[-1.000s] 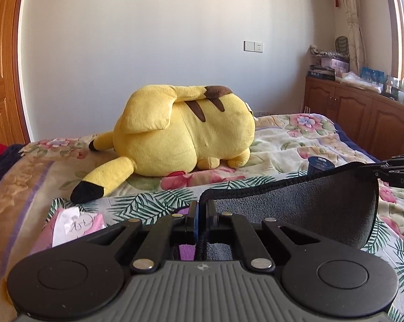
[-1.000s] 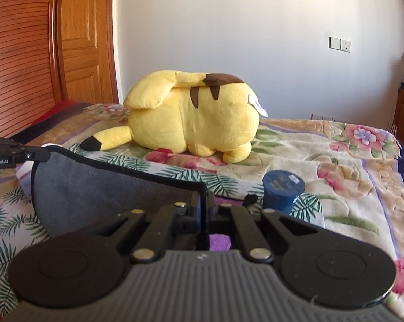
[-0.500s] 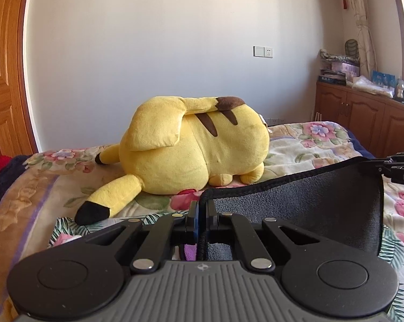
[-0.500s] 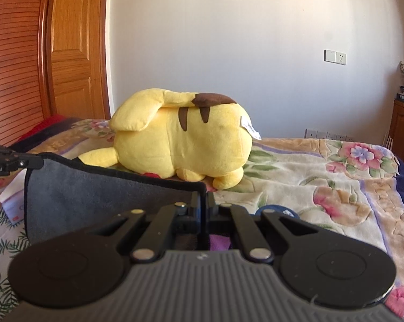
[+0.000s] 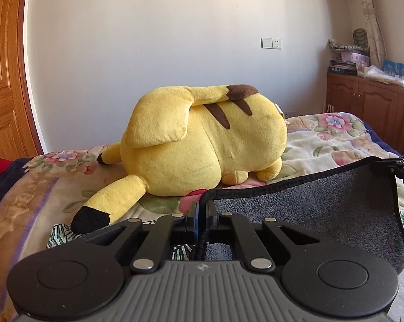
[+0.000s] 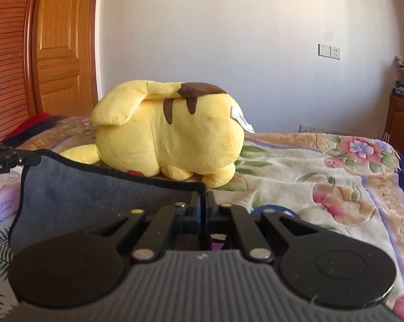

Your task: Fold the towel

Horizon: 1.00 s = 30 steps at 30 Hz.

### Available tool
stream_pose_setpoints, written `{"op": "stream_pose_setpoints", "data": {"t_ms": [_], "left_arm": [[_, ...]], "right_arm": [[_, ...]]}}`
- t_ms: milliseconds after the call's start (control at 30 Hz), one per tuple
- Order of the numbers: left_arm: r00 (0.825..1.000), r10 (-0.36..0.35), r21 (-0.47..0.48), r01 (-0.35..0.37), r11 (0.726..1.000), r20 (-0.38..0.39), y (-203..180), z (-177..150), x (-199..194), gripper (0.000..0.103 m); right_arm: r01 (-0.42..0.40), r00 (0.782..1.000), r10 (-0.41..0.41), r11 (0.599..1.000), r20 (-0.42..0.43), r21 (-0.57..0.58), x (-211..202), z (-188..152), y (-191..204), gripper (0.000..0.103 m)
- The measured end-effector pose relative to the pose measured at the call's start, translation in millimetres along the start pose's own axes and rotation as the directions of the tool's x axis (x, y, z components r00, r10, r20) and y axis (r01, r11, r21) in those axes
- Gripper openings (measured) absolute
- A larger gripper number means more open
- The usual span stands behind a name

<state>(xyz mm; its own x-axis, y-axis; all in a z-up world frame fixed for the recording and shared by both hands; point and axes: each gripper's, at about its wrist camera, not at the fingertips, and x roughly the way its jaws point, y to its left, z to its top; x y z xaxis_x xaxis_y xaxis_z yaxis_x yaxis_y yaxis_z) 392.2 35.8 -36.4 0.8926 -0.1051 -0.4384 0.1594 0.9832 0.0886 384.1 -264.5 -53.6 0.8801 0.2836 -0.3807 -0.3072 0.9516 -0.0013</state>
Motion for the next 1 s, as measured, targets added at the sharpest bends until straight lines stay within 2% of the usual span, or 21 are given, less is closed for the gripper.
{"op": "stream_pose_setpoints", "data": {"t_ms": [233,367,467,733,900,933,967,1000], "left_arm": [[0.999,0.014,-0.005,-0.015,1.0,-0.037,1.3,-12.2,25.9,0.0],[0.996,0.016,-0.032,-0.019,0.999,-0.092,2.1,-20.7,46.7,0.0],[0.993,0.024,-0.027,-0.027,0.999,-0.119,0.5,-27.6,58.4,0.0],[0.986,0.03,0.01,-0.029,1.0,-0.162,-6.2,-34.8,69.5,0.0],[0.987,0.043,0.02,-0.04,0.999,-0.156,-8.9,-34.2,68.2,0.0],[0.987,0.043,0.019,-0.041,0.999,-0.156,-9.0,-34.6,67.2,0.0],[0.987,0.041,0.019,-0.038,0.999,-0.158,-9.0,-34.8,66.2,0.008],[0.986,0.039,0.016,-0.037,0.999,-0.161,-9.0,-35.0,64.6,0.015]], "right_arm": [[0.016,0.999,-0.016,1.0,-0.029,-0.009,23.0,-12.7,-0.2,0.004],[0.022,0.998,-0.024,0.999,-0.058,-0.034,36.5,-20.7,2.8,0.004],[0.015,0.996,-0.015,1.0,-0.087,-0.004,43.8,-27.6,1.8,0.004],[0.027,0.989,-0.029,1.0,-0.142,-0.01,54.5,-43.1,1.7,0.004],[-0.001,0.986,0.002,1.0,-0.165,0.005,54.3,-41.4,1.0,0.005],[0.001,0.986,-0.001,1.0,-0.165,0.003,53.9,-40.8,1.3,0.012],[0.006,0.986,-0.006,1.0,-0.165,0.0,53.4,-40.1,1.7,0.018],[0.014,0.986,-0.014,1.0,-0.164,-0.001,52.2,-39.5,2.1,0.034]]}}
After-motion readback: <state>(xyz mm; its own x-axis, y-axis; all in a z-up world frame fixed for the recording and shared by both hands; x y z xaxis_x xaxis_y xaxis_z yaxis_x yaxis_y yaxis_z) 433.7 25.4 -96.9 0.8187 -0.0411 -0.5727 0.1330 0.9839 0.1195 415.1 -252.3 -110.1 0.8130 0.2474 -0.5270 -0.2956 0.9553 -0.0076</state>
